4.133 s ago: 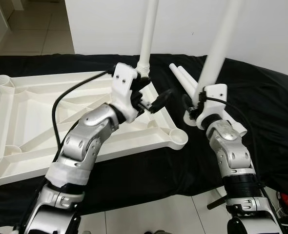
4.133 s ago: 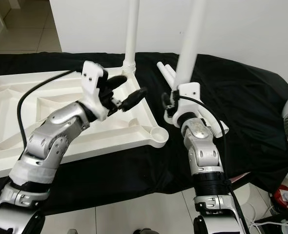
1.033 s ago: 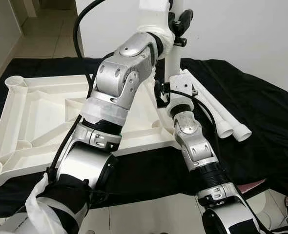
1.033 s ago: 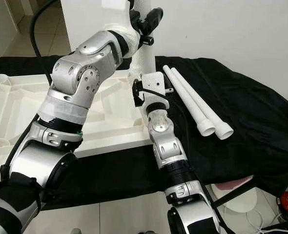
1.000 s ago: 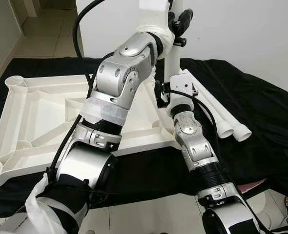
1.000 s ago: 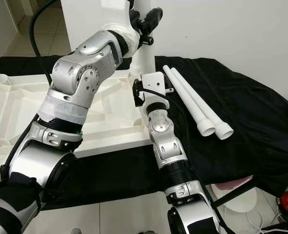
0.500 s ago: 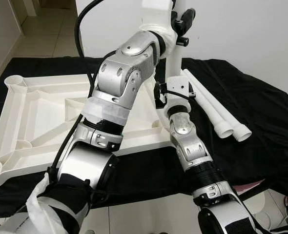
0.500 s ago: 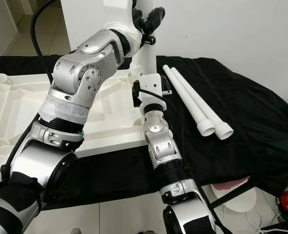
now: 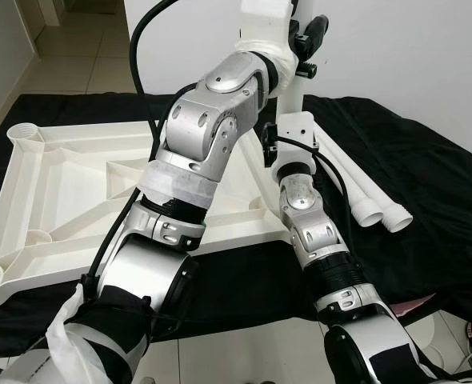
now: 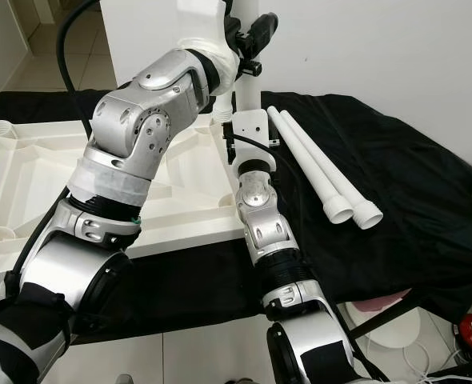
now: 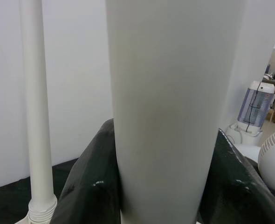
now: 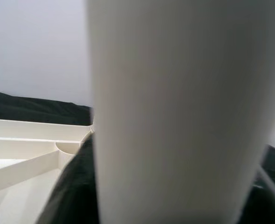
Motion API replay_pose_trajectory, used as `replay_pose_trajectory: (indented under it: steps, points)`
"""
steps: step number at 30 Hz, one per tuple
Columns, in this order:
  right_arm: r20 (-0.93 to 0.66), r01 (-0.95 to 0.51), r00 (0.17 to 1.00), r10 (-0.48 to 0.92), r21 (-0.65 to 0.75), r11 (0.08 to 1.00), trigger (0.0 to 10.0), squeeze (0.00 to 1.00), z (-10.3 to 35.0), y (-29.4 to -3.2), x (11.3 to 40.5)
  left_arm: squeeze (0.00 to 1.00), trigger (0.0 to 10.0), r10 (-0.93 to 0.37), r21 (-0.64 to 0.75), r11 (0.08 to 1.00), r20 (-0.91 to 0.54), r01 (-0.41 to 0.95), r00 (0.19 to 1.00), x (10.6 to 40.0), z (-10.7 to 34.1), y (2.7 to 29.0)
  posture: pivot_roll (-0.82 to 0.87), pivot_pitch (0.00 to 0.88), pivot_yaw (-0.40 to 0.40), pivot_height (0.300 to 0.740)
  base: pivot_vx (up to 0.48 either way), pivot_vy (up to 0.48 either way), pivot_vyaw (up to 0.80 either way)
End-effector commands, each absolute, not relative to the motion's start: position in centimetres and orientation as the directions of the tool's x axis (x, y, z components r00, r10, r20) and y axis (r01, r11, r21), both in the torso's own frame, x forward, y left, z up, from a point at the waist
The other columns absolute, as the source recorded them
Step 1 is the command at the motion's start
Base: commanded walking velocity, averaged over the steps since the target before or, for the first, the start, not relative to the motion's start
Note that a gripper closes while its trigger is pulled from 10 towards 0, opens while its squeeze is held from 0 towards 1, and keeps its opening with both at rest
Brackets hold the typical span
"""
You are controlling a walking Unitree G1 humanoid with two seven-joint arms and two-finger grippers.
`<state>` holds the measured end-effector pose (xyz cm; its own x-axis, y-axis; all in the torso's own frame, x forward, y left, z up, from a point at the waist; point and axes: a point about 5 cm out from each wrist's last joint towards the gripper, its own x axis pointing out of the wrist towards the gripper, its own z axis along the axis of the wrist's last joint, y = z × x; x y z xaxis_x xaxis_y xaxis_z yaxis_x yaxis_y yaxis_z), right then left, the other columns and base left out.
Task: Building children table
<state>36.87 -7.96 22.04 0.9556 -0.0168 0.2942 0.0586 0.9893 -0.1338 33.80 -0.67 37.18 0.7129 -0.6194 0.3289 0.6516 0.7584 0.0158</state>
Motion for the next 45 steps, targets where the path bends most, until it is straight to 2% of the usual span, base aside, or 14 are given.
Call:
replay_pose_trajectory:
  steps: [1, 12, 13, 14, 16, 17, 25, 26, 29, 33, 41, 45]
  points:
    - [0.291, 0.065, 0.956, -0.026, -0.124, 0.99, 0.0, 0.0, 22.0, -8.3, 37.1, 0.0, 10.0, -0.624, 0.041, 0.756, 0.348, 0.654, 0.7, 33.2, 38.2, -1.2, 0.06, 0.021, -0.074, 0.74, 0.0, 0.0, 0.0]
    - [0.27, 0.074, 0.962, -0.044, -0.102, 0.992, 0.0, 0.0, 21.5, -8.5, 37.1, 0.0, 10.0, -0.617, 0.048, 0.764, 0.347, 0.644, 0.706, 33.2, 38.2, -1.2, 0.06, 0.027, -0.074, 0.74, 0.0, 0.0, 0.0]
    - [0.268, 0.077, 0.962, -0.047, -0.101, 0.992, 10.0, 0.0, 21.5, -8.5, 37.2, 0.0, 10.0, -0.617, 0.061, 0.765, 0.358, 0.642, 0.701, 33.1, 38.3, -1.2, 0.06, 0.027, -0.074, 0.74, 0.0, 0.0, 0.0]
    - [0.268, 0.078, 0.962, -0.048, -0.099, 0.992, 10.0, 0.0, 21.6, -8.5, 37.2, 0.81, 10.0, -0.64, 0.058, 0.74, 0.365, 0.67, 0.676, 33.0, 38.1, -1.5, 0.06, 0.027, -0.074, 0.74, 0.0, 0.0, 0.0]
    - [0.269, 0.078, 0.962, -0.048, -0.099, 0.992, 10.0, 0.0, 21.6, -8.5, 37.3, 0.81, 10.0, -0.657, 0.054, 0.721, 0.37, 0.691, 0.657, 32.9, 38.0, -1.6, 0.06, 0.027, -0.074, 0.74, 0.0, 0.0, 0.0]
    - [0.265, 0.076, 0.963, -0.049, -0.094, 0.993, 10.0, 0.0, 21.5, -8.5, 37.3, 1.0, 10.0, -0.672, 0.049, 0.704, 0.366, 0.708, 0.644, 32.8, 37.7, -1.9, 0.07, 0.026, -0.074, 0.74, 0.0, 0.0, 0.0]
    - [0.218, 0.066, 0.974, -0.061, -0.014, 0.998, 10.0, 0.0, 21.1, -8.7, 37.5, 1.0, 10.0, -0.685, 0.029, 0.686, 0.363, 0.727, 0.632, 32.8, 36.8, -2.2, 0.06, 0.026, -0.071, 0.74, 0.0, 0.0, 0.0]
    - [0.209, 0.07, 0.975, -0.071, 0.013, 0.997, 10.0, 0.0, 21.0, -9.0, 37.5, 0.0, 10.0, -0.692, -0.003, 0.668, 0.365, 0.744, 0.623, 32.9, 36.3, -1.9, 0.06, 0.027, -0.069, 0.74, 0.0, 0.0, 0.0]
    - [0.201, 0.077, 0.976, -0.083, 0.038, 0.996, 10.0, 0.0, 21.0, -9.5, 37.6, 0.0, 10.0, -0.692, -0.033, 0.658, 0.367, 0.752, 0.621, 33.0, 35.6, -1.4, 0.06, 0.03, -0.068, 0.74, 0.0, 0.0, 0.0]
    - [0.192, 0.1, 0.975, -0.11, 0.064, 0.993, 10.0, 0.0, 20.8, -11.0, 37.7, 0.0, 10.0, -0.675, -0.141, 0.648, 0.349, 0.748, 0.65, 33.3, 33.7, 1.3, 0.06, 0.033, -0.072, 0.74, 0.0, 0.0, 0.0]
    - [0.204, 0.121, 0.97, -0.132, 0.064, 0.991, 10.0, 0.0, 20.9, -12.5, 37.7, 0.0, 10.0, -0.627, -0.135, 0.717, 0.305, 0.684, 0.717, 33.6, 32.8, 3.0, 0.06, 0.032, -0.077, 0.74, 0.0, 0.0, 0.0]
    - [0.209, 0.136, 0.967, -0.143, 0.048, 0.99, 10.0, 0.0, 20.7, -13.8, 37.5, 0.0, 10.0, -0.605, -0.154, 0.743, 0.261, 0.651, 0.752, 33.7, 30.6, 4.0, 0.07, 0.029, -0.08, 0.74, 0.0, 0.0, 0.0]
